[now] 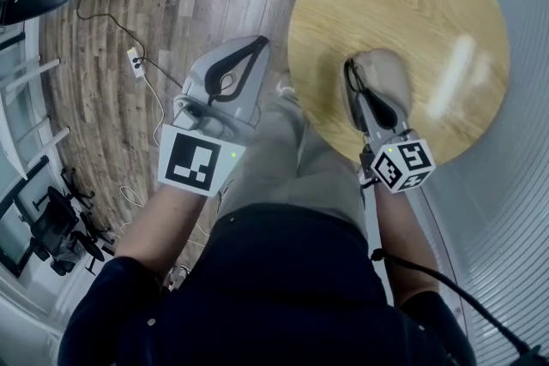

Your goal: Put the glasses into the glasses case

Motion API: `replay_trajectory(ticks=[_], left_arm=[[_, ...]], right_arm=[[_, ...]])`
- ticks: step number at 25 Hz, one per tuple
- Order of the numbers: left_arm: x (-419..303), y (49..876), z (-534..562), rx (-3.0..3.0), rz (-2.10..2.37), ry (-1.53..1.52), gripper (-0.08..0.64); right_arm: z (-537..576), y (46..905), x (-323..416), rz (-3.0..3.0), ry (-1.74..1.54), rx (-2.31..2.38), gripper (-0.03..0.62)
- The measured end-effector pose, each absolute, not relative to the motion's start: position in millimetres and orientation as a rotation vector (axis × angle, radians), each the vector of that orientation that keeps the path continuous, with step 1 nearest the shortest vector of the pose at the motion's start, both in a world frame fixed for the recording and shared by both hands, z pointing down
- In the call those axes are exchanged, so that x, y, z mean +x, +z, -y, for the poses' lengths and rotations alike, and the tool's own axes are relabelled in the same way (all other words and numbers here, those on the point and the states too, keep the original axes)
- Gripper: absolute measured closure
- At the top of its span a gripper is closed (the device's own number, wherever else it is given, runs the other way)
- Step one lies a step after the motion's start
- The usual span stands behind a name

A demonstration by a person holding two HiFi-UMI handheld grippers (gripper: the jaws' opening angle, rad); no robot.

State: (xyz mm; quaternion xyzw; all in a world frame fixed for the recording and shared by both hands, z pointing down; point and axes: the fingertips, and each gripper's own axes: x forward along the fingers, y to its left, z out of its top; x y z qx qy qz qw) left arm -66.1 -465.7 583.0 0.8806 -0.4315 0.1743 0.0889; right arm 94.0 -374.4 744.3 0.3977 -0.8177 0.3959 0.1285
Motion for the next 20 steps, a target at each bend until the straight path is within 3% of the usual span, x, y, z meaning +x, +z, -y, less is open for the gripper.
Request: replay_trajectory(ticks=[9, 20], left_arm=[[-57.8, 561.0, 456.9, 2.657, 1.277, 0.523, 0.554], [-49.3, 502.9, 451.8, 2.746, 1.27, 0.445, 0.554]], right_arm=[[375.7, 726.1, 91.0, 2.429, 1.192, 1.18, 0.46], [371.8, 681.3, 105.8, 2.426, 1.105, 1.253, 0.434]])
